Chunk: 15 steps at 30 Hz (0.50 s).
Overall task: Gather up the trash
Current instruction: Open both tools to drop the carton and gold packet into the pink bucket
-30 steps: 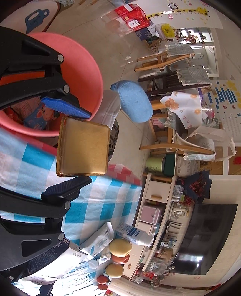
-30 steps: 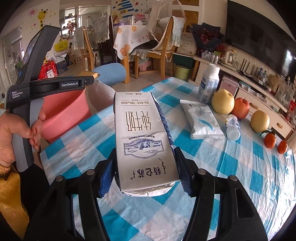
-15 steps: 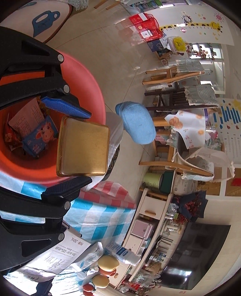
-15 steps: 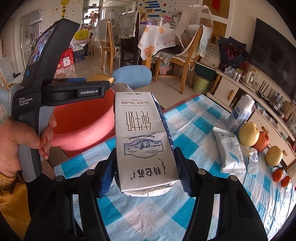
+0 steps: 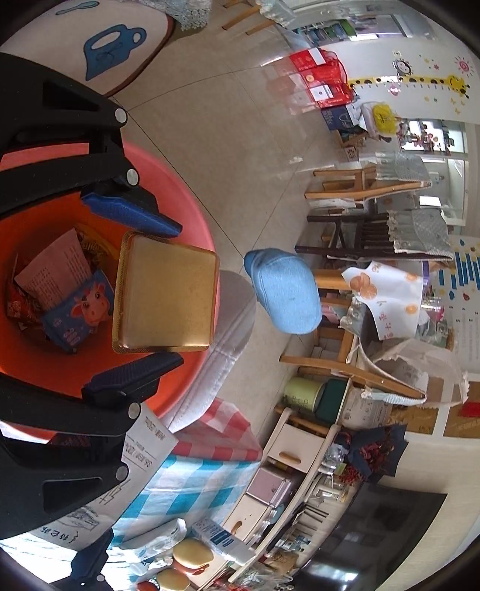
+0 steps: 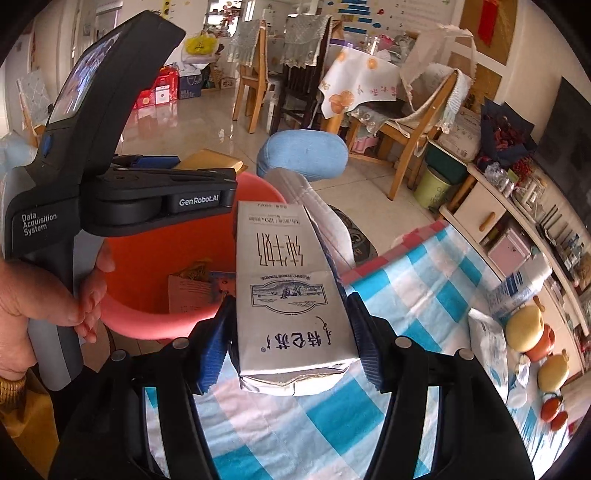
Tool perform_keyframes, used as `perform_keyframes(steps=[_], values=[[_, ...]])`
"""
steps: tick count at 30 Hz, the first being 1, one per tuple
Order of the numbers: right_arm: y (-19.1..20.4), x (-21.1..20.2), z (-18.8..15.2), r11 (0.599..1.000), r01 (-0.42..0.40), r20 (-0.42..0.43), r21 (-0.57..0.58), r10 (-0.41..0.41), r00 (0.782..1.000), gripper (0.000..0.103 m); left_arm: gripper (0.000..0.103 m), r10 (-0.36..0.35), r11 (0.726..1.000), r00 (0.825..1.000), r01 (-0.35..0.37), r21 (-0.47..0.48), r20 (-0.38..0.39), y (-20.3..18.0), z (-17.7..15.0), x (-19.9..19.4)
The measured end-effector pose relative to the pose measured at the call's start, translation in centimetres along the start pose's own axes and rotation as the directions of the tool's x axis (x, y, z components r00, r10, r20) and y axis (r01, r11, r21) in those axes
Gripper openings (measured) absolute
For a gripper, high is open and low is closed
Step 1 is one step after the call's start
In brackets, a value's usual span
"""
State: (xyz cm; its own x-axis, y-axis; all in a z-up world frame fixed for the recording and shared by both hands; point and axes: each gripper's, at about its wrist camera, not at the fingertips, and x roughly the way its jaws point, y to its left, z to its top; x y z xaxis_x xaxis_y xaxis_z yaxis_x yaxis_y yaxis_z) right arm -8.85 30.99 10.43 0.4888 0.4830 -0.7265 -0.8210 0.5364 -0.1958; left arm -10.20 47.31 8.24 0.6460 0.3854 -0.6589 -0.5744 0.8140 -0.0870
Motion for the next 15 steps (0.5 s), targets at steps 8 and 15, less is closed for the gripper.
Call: perform_keyframes(steps=[8, 15], values=[[2.2, 1.4, 1.4, 0.998, -0.021, 0.009, -0.065, 0.022, 1.0, 0.062, 0.065, 0.017, 0.999, 1.0, -0.018, -0.032, -0.026, 1.3, 0.0, 0.8], [2.4, 1.6, 1.0, 0.997, -0.026, 0.015, -0.078, 0.028, 1.0, 0.075, 0.087, 0.038, 0.999, 0.999, -0.039, -0.035, -0.027, 1.3, 0.0, 1.1]])
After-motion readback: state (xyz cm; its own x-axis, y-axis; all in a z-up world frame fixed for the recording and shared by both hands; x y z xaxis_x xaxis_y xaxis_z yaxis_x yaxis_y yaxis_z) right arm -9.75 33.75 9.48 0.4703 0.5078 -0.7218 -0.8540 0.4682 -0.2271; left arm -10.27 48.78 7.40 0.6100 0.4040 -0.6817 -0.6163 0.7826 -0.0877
